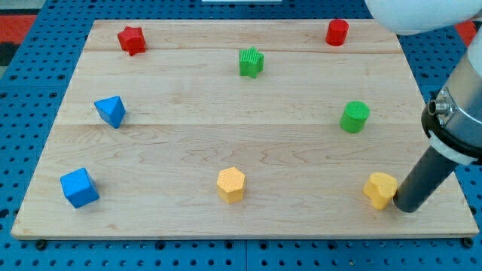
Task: Push green star towards top of the board
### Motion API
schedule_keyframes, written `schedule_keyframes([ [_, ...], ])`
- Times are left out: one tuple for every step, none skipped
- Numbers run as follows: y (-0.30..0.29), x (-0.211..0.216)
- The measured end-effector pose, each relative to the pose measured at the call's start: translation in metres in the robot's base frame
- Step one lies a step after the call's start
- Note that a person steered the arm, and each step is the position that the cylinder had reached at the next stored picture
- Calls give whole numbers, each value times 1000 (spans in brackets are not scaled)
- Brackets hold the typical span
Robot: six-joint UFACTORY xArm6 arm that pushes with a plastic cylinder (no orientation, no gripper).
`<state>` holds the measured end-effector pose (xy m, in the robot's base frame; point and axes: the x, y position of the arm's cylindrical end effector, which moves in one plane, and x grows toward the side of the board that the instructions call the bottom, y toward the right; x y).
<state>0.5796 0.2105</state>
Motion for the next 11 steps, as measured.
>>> schedule_keyframes([
  [7, -27],
  [-4, -61],
  [-58, -90],
  [-105, -126],
  [-135, -182],
  [-161, -218],
  [-170, -243],
  [-219, -257],
  [-234, -274],
  [-243, -268],
  [-253, -277],
])
